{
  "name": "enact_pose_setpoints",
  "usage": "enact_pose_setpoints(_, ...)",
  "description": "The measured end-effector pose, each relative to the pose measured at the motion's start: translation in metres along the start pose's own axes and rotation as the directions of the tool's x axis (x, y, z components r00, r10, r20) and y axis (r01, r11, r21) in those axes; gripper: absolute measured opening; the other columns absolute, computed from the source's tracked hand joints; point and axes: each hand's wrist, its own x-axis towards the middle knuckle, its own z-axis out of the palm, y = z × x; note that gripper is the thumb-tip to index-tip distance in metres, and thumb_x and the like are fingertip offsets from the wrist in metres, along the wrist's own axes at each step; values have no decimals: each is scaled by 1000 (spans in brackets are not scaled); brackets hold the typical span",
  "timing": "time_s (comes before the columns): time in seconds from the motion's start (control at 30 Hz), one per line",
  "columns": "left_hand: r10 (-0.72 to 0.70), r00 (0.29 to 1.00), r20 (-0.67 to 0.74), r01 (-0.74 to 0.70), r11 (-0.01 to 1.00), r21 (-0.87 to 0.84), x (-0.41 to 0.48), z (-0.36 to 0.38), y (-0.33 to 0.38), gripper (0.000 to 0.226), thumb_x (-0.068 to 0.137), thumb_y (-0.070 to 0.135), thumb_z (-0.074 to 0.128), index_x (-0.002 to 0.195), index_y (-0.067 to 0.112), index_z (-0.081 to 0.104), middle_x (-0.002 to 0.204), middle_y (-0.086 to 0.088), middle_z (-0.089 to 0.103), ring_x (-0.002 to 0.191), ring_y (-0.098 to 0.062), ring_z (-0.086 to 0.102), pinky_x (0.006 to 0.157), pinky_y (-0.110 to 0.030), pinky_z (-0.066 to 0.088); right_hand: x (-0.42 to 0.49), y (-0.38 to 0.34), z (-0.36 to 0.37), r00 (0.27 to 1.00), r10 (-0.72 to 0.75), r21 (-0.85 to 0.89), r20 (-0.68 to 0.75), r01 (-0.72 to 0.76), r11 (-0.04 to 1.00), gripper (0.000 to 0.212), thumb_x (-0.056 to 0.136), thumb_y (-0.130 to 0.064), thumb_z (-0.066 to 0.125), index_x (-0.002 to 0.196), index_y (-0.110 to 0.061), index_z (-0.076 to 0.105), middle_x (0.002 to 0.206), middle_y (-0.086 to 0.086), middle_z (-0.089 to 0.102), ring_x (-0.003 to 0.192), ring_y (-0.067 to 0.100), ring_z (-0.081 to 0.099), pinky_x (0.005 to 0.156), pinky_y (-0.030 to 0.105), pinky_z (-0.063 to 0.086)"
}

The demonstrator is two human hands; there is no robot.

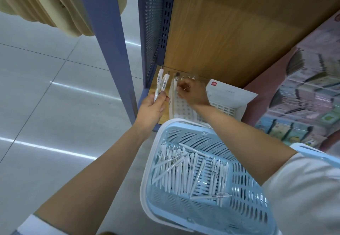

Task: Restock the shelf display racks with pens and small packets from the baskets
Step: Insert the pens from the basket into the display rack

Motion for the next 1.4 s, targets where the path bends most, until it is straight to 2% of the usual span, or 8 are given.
enact_pose_setpoints(0.33, -5, 1000, 0, 5, 1000, 17, 6, 3, -2, 27, 102, 32, 45, 88, 13, 58, 57, 4, 33, 42, -7, 21, 37, -17, 18, 3, -9, -5, 996, -72, 15, -53, 73, 997, 9, 88, -19, 66, 91, -14, 72, 76, 0, 71, 61, 14, 66, 64, 40, 58)
enact_pose_setpoints(0.53, -5, 1000, 2, 5, 999, 33, 9, 7, 4, 31, 104, 31, 42, 83, 12, 56, 57, 1, 31, 38, -6, 21, 36, -17, 17, 1, -13, -11, 998, 33, 29, -50, -31, 999, 14, 86, -28, 67, 92, -15, 68, 80, -1, 69, 63, 15, 66, 62, 36, 57)
enact_pose_setpoints(0.67, 39, 999, 16, -40, 993, 113, 11, 13, 4, 36, 105, 32, 38, 81, 12, 56, 56, 1, 32, 36, -5, 22, 38, -19, 19, -4, -33, -29, 984, 163, 501, 74, -178, 847, 23, 90, -27, 64, 85, -5, 62, 74, 7, 67, 58, 15, 60, 56, 31, 51)
enact_pose_setpoints(0.8, 68, 995, 69, -78, 984, 162, 14, 20, 2, 34, 104, 38, 40, 88, 17, 62, 55, 5, 37, 38, -6, 25, 39, -20, 21, -4, -38, -38, 967, 123, 589, 224, -235, 773, 17, 88, -12, 66, 74, -8, 58, 63, 2, 65, 59, 12, 61, 62, 25, 53)
enact_pose_setpoints(0.97, -3, 999, -40, 7, 994, 107, 17, 16, 5, 24, 105, 34, 38, 96, 21, 56, 57, 3, 39, 33, -3, 25, 33, -15, 20, 9, -25, -73, 960, 276, 702, 47, -228, 674, 13, 91, -6, 60, 81, 2, 63, 68, 4, 68, 66, 13, 66, 66, 25, 55)
enact_pose_setpoints(1.07, -5, 999, -37, 9, 995, 96, 14, 13, 2, 18, 105, 34, 37, 104, 22, 50, 52, 7, 27, 37, -4, 20, 33, -17, 17, 12, -16, -72, 939, 340, 614, -49, -240, 752, 13, 88, -2, 60, 76, -2, 62, 72, 11, 66, 72, 21, 68, 75, 36, 58)
enact_pose_setpoints(1.2, 19, 1000, 7, -19, 998, 59, 12, 15, 3, 14, 105, 31, 36, 93, 31, 43, 49, 9, 27, 39, -6, 18, 34, -17, 16, 3, -6, -48, 977, 198, 270, -83, -169, 948, 13, 84, -13, 64, 75, -21, 63, 75, 4, 70, 78, 23, 70, 81, 42, 57)
enact_pose_setpoints(1.4, 23, 1000, 11, -24, 994, 111, 17, 11, -4, 15, 104, 29, 41, 95, 19, 44, 55, 2, 28, 39, -8, 20, 35, -17, 18, -2, -3, -31, 991, 31, 10, -132, -30, 1000, 10, 88, -10, 62, 93, -5, 69, 83, 9, 71, 77, 18, 67, 67, 9, 44)
